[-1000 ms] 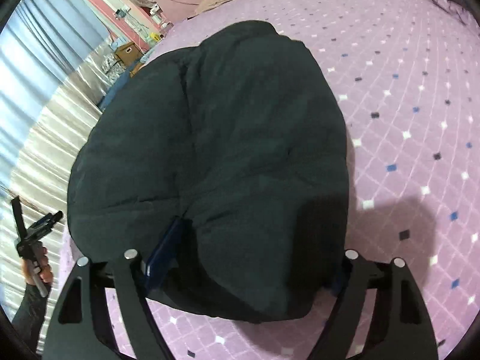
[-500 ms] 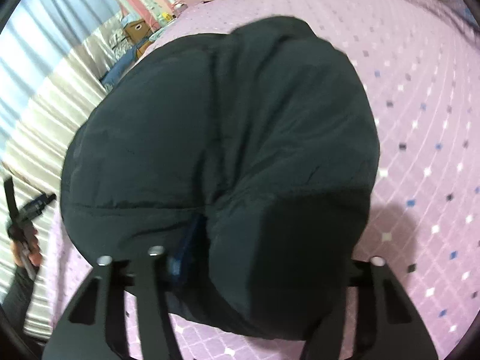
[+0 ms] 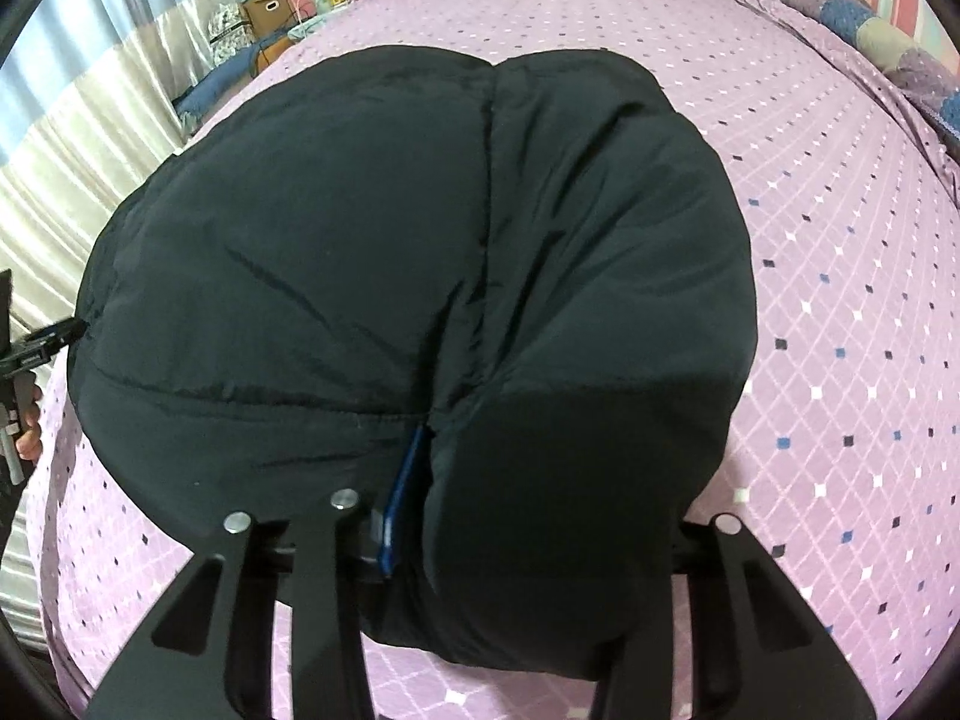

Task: Fold large clothes
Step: 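Grasp the folded jacket edge with the right tool while the left tool grasps beside it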

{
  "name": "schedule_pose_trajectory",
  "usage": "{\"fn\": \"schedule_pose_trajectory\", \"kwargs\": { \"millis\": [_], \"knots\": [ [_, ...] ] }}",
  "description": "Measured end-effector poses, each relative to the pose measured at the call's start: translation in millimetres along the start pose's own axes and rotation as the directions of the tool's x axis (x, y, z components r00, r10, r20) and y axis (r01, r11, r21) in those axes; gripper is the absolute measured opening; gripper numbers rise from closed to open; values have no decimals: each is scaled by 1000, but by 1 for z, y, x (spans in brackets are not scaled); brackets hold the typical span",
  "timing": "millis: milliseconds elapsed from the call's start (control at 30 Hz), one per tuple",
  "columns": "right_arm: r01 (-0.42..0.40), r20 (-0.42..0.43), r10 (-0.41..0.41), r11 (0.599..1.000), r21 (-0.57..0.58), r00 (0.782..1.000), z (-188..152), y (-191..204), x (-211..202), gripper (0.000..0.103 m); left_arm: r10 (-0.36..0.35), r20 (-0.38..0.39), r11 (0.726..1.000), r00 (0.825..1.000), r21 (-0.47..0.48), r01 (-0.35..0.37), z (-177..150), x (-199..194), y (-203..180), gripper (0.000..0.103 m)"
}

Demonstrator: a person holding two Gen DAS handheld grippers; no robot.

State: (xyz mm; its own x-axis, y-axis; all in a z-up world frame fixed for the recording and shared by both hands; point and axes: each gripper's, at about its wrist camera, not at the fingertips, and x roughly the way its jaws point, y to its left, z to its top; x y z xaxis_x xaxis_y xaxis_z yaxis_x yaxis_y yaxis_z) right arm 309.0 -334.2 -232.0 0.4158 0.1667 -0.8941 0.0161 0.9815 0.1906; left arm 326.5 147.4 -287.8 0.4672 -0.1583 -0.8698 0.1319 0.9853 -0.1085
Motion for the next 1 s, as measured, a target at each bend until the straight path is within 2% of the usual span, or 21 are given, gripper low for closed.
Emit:
{"fn": "schedule_pose_trajectory", "kwargs": {
  "millis": [100,300,367,433,467,533,667,733,833,1000],
  "knots": [
    [-3,0,3,1000,-5,1000,-2,-2,0,40,-154,-31,986,988,-71,151,-8,10,11,100],
    [-17,7,17,1000,-23,1000,3,-2,5,40,-255,7,952,967,-172,253,-25,11,8,100],
    [-24,10,24,999,-25,1000,-4,-10,1,40,-334,-21,929,942,-177,325,-26,18,-6,99],
    [-28,12,28,999,-27,1000,-4,-11,1,40,-267,-22,957,963,-124,263,-26,21,-24,100],
    [-31,16,31,999,-26,999,-6,-14,0,40,-249,-21,961,968,-125,245,-24,24,-29,100],
    [-37,22,37,999,-20,999,-8,-18,-1,40,-252,-21,957,967,-152,246,-19,30,-29,100],
    [-46,32,46,999,-7,998,-11,-22,-1,40,-251,-44,961,967,-128,244,-11,36,-38,97],
    [-43,35,43,999,-9,998,-12,-24,-1,40,-259,-45,963,965,-92,254,-6,35,-48,80],
    [-38,32,38,999,-10,999,-13,-25,-2,40,-210,-56,978,976,-9,209,0,27,-66,66],
    [-4,29,5,1000,-24,1000,-11,-18,-8,38,-85,-70,989,994,118,93,13,15,-93,51]
  ]
}}
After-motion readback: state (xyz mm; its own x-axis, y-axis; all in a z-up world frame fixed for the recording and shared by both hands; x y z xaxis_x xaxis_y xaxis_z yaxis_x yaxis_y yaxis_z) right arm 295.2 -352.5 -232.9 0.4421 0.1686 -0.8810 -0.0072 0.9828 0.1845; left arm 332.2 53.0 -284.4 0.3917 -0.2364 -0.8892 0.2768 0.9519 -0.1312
